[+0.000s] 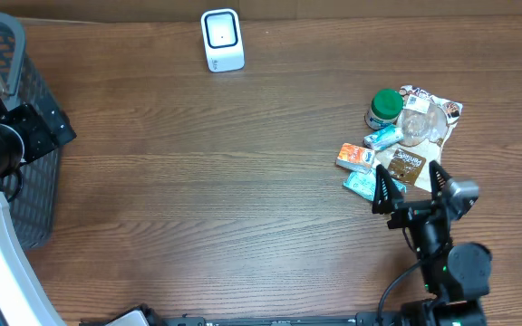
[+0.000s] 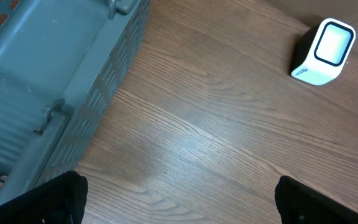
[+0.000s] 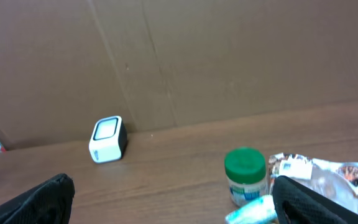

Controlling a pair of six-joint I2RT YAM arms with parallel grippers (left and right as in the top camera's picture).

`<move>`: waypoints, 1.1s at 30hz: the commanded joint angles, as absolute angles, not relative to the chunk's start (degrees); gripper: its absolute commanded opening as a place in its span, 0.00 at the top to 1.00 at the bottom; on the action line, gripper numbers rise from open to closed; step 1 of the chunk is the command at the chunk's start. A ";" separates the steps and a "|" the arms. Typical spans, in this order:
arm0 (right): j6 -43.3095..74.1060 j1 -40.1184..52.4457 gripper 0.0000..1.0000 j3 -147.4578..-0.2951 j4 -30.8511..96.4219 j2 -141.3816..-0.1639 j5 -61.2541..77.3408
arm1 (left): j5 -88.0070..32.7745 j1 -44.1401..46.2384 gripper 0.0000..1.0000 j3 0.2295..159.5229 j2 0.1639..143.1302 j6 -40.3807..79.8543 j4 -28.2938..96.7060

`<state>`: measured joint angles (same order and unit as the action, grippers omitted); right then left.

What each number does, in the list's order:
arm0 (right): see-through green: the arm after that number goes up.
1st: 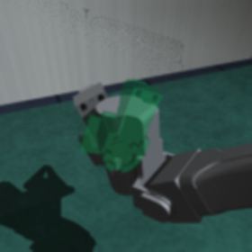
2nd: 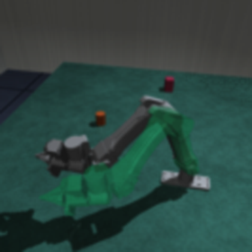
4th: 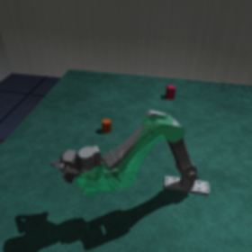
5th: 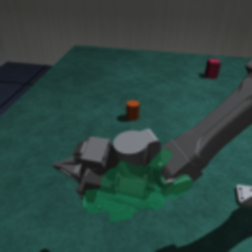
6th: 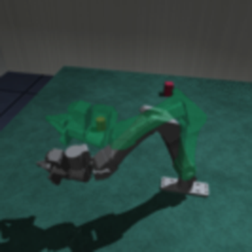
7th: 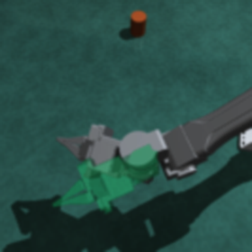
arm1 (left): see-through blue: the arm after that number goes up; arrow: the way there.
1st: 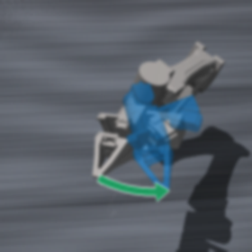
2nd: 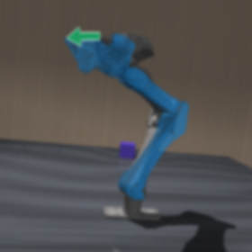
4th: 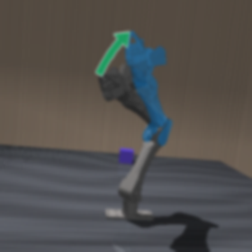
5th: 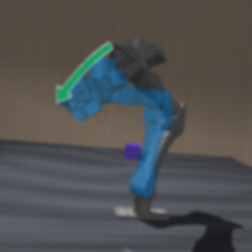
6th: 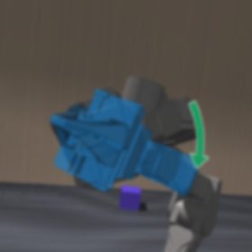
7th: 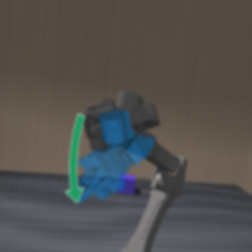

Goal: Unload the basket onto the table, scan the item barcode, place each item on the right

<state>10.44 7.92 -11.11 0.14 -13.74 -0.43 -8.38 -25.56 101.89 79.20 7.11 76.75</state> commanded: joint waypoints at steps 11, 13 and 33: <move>9.91 8.29 0.00 -0.47 -0.43 -1.37 -0.58 | -8.84 -25.80 0.00 102.37 79.40 7.31 76.69; 9.96 8.29 0.00 -0.47 1.37 -0.10 -1.28 | -8.84 -25.80 0.00 102.37 79.40 7.31 76.69; 9.98 8.25 0.00 -0.47 4.80 -0.16 -0.78 | -8.84 -25.80 0.01 102.37 79.40 7.31 76.69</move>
<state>10.41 7.97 -1.08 5.08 -0.80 -0.84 -8.38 -25.56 101.89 79.20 7.11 76.75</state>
